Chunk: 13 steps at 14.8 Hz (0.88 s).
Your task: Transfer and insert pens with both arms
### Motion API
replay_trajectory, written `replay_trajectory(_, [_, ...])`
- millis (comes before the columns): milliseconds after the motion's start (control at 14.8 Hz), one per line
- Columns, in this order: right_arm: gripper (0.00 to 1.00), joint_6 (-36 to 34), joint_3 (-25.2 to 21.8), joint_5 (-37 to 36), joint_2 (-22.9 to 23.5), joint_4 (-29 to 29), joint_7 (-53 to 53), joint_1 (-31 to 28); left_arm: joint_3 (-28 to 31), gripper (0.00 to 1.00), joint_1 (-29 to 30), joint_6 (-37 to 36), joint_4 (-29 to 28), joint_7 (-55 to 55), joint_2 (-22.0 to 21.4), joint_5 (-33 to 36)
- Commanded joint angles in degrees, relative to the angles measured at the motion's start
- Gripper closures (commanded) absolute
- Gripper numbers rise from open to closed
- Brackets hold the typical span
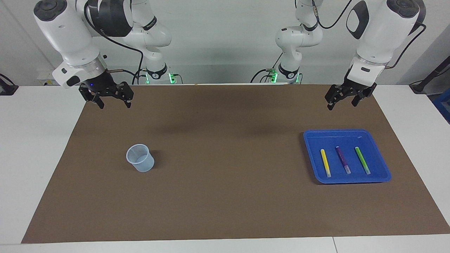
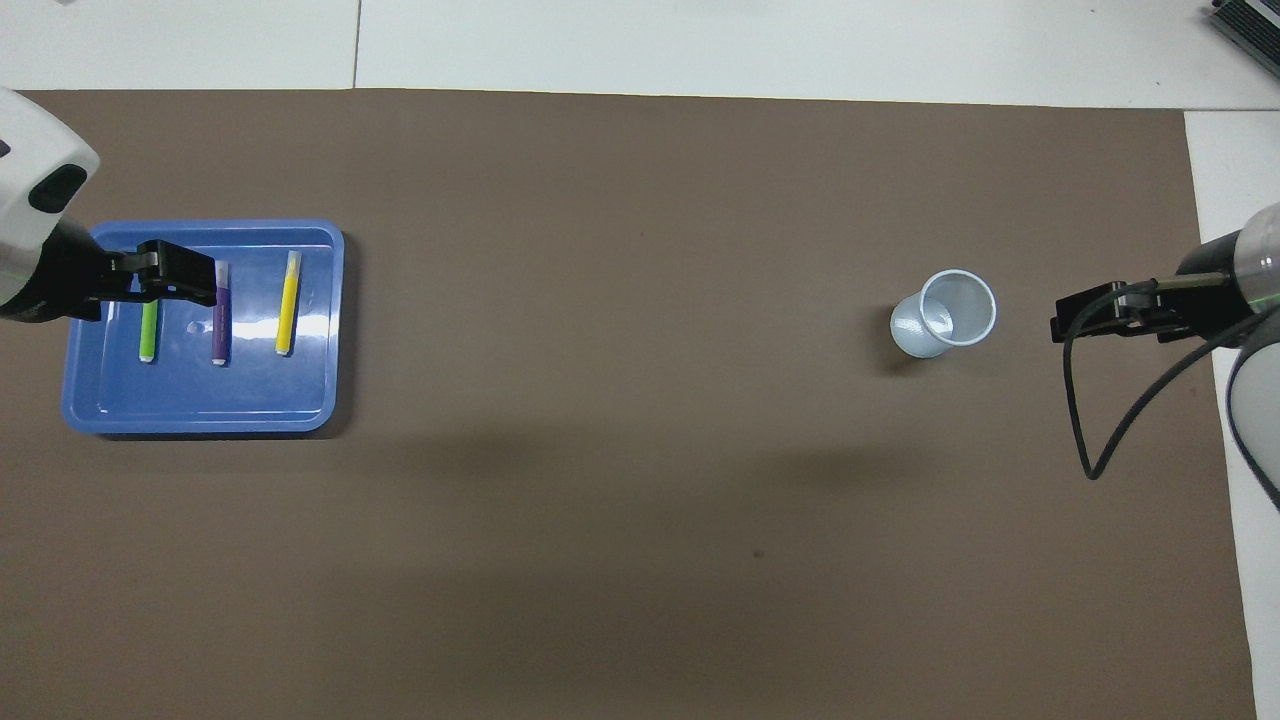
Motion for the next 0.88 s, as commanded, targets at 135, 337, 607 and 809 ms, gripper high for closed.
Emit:
replay_trajectory(135, [0.00,0.30,0.30,0.02,-1.47,-1.06,-0.86,0.00,0.46,0.00,-0.54,-0.46,0.65,0.00,-0.10,0.66])
replay_trajectory(337, [0.00,0.82,0.30,0.02,-1.56,-1.32,-0.60,-0.17,0.46,0.00,-0.54,-0.38,0.56,-0.09,-0.10,0.66])
replay_trajectory(607, [0.00,0.92,0.30,0.02,-1.56,-1.32,-0.60,-0.35,0.37,0.00,-0.10,1.02,-1.28,-0.35,-0.72,0.57])
replay_trajectory(809, [0.00,0.56,0.30,0.02,-1.65,-1.32,-0.86,-0.17,0.55,0.00,-0.10,2.26,-1.99,-0.79,-0.89,0.57])
